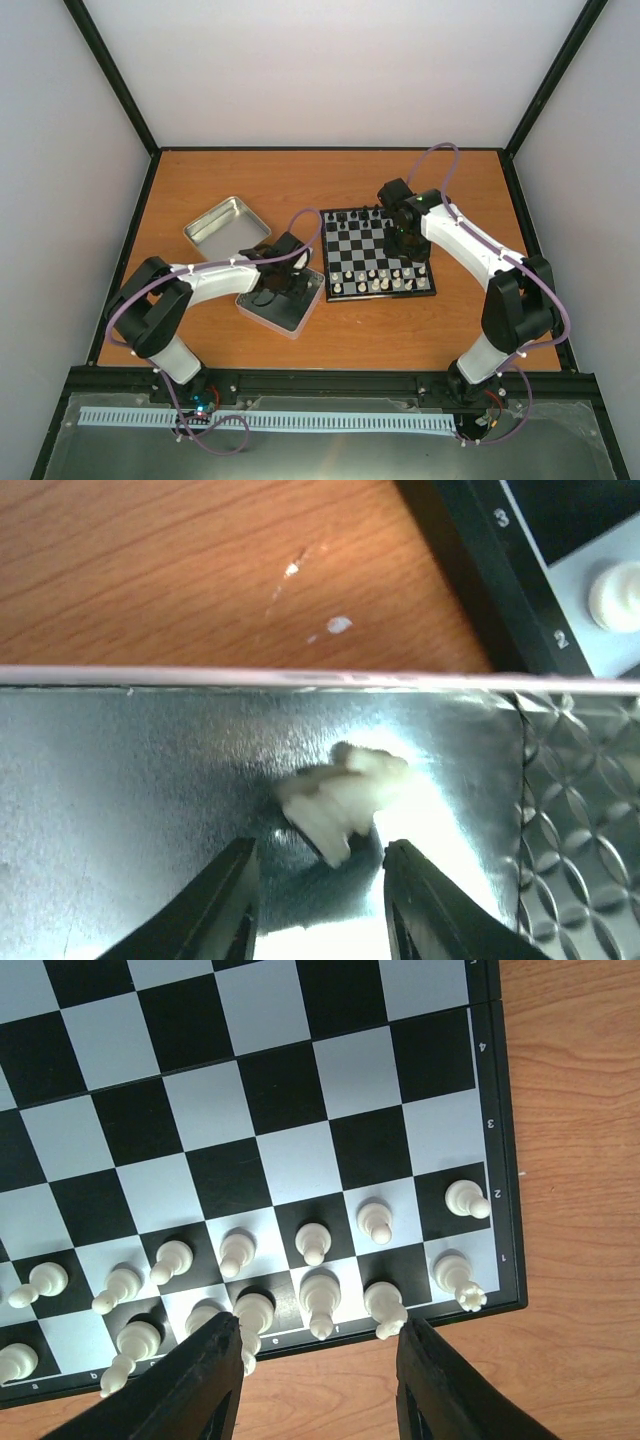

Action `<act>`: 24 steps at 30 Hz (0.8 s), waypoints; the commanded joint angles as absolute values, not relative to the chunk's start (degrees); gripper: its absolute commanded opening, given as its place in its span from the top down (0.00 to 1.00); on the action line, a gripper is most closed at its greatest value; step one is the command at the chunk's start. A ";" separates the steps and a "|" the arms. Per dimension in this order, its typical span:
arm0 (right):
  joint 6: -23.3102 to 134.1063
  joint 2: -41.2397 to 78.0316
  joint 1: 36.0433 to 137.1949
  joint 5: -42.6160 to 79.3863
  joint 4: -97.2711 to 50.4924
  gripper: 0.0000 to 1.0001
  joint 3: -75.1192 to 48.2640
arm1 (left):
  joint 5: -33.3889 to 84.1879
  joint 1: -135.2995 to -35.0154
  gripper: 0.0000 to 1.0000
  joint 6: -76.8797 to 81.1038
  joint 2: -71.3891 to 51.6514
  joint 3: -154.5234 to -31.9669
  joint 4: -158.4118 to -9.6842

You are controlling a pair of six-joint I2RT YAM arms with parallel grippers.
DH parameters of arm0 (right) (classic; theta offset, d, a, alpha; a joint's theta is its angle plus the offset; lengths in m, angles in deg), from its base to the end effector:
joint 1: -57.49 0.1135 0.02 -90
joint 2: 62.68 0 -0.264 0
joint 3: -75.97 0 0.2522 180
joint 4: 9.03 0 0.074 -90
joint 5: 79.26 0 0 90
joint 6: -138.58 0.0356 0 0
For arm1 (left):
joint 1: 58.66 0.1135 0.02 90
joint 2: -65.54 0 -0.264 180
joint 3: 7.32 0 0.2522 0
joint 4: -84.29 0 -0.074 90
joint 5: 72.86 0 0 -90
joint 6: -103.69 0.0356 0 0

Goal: Set up the chess pieces on the board
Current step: Pick up the chess piece from the storage box.

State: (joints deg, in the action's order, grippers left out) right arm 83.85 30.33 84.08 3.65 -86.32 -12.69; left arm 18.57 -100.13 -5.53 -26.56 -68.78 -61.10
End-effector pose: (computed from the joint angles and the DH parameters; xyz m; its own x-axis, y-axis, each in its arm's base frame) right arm 0.2713 0.1309 0.2498 -0.9695 0.1555 -0.1892 0.1613 0.9868 -0.0157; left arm 0.2186 -0.1944 0.1493 -0.8631 0.3236 -0.3879 0.4085 0.8988 -0.1592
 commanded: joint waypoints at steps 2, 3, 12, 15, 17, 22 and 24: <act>84.80 28.72 83.51 4.21 -85.26 0.57 -12.48 | 19.48 -100.25 0.54 -3.86 -22.91 -69.67 -58.06; 84.76 28.70 83.53 4.36 -85.14 0.57 -12.41 | 20.19 -100.13 0.50 -3.04 -22.51 -70.33 -58.04; 84.70 28.61 83.52 4.83 -84.50 0.57 -11.54 | 25.20 -99.53 0.54 11.07 -25.42 -73.94 -56.87; 84.52 28.70 83.51 5.07 -84.31 0.57 -11.37 | 23.74 -99.48 0.54 13.67 -26.01 -74.27 -56.92; 84.42 28.85 83.51 5.24 -84.12 0.57 -11.44 | 22.39 -99.44 0.52 14.31 -27.00 -74.86 -57.14; 84.28 28.99 83.48 5.47 -84.09 0.57 -11.62 | 21.01 -99.44 0.48 15.13 -29.81 -77.07 -57.24; 84.32 28.99 83.50 5.43 -84.07 0.57 -11.69 | 20.75 -99.36 0.47 15.75 -30.44 -77.32 -57.62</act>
State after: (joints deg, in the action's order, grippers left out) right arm 83.94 30.24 84.06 5.47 -84.66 -11.88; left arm 22.29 -99.59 12.63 -29.27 -74.66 -57.48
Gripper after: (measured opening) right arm 0.435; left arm 0.515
